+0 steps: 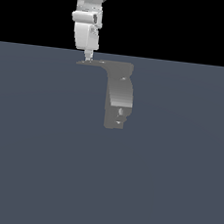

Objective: Turn on the faucet by rotating a designated handle.

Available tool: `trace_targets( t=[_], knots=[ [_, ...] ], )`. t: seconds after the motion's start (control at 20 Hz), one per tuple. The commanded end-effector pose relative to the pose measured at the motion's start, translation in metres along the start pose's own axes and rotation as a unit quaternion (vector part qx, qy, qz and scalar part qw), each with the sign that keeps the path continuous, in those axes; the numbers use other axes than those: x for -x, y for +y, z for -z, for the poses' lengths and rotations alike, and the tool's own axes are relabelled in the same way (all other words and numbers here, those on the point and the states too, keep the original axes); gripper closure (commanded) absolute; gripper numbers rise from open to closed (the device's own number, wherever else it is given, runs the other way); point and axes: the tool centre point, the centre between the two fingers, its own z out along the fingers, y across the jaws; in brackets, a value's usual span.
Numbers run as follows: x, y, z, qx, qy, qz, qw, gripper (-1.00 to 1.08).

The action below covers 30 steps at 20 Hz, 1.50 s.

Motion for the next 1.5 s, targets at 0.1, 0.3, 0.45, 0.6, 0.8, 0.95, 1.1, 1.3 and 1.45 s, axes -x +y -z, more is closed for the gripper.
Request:
trace_targets(
  t=[0.1, 0.3, 0.45, 0.6, 0.8, 0.95, 1.1, 1.3, 1.45],
  knots=[
    [-0.003, -0.006, -0.002, 0.0, 0.0, -0.011, 0.9999, 1.08],
    [-0.003, -0.006, -0.002, 0.0, 0.0, -0.012, 0.9999, 1.08],
    [-0.004, -0.004, -0.002, 0.0, 0.0, -0.012, 0.9999, 1.08],
    [-0.003, 0.003, -0.002, 0.0, 0.0, -0.012, 0.9999, 1.08],
    [-0.002, 0.012, -0.002, 0.0, 0.0, -0.012, 0.9999, 1.08],
    [-0.002, 0.019, -0.002, 0.0, 0.0, -0.012, 0.9999, 1.08],
    [-0.001, 0.026, -0.002, 0.0, 0.0, -0.012, 0.9999, 1.08],
    [0.0, 0.036, -0.002, 0.0, 0.0, -0.012, 0.9999, 1.08],
    [0.0, 0.044, -0.002, 0.0, 0.0, -0.012, 0.9999, 1.08]
  ],
)
